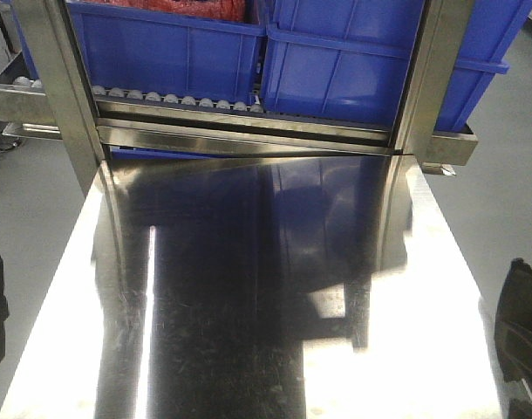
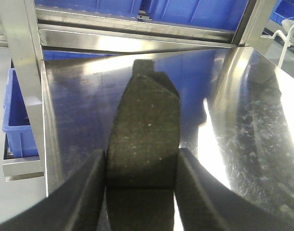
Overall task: Move and align brake pads A on conveyor
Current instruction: 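Back away from the steel table and turn toward the floor line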
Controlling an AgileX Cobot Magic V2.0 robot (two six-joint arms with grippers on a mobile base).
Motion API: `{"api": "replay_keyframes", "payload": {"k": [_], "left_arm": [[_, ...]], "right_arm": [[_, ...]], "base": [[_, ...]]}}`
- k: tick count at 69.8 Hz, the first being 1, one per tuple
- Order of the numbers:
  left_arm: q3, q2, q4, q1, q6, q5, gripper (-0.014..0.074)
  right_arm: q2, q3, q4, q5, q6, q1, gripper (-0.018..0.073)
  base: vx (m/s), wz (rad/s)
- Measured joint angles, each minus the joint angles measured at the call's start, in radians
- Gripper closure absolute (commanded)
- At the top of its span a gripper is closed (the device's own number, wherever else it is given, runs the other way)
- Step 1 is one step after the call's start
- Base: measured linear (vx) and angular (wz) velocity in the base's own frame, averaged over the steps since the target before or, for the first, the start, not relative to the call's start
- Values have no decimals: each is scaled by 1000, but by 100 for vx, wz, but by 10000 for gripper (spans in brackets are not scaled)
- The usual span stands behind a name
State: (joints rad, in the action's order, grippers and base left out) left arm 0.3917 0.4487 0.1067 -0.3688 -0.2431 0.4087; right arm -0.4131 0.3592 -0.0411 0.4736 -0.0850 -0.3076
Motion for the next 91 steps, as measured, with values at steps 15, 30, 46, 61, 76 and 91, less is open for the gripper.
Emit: {"api": "replay_keyframes", "payload": {"k": [15, 30, 46, 61, 76, 91], "left_arm": [[0, 0, 0, 0, 0, 0, 540], [0, 0, 0, 0, 0, 0, 540], [0, 0, 0, 0, 0, 0, 540], [0, 0, 0, 0, 0, 0, 540], [0, 0, 0, 0, 0, 0, 540], [0, 0, 0, 0, 0, 0, 540]], "right_arm": [[44, -14, -1, -44, 0, 0, 535], [44, -14, -1, -46, 0, 0, 535], [44, -14, -1, -46, 0, 0, 535], [44, -14, -1, -46, 0, 0, 535], [44, -14, -1, -46, 0, 0, 535], [44, -14, -1, -46, 0, 0, 535]], "base": [[0, 0], [0, 0], [0, 0], [0, 0], [0, 0], [0, 0]]}}
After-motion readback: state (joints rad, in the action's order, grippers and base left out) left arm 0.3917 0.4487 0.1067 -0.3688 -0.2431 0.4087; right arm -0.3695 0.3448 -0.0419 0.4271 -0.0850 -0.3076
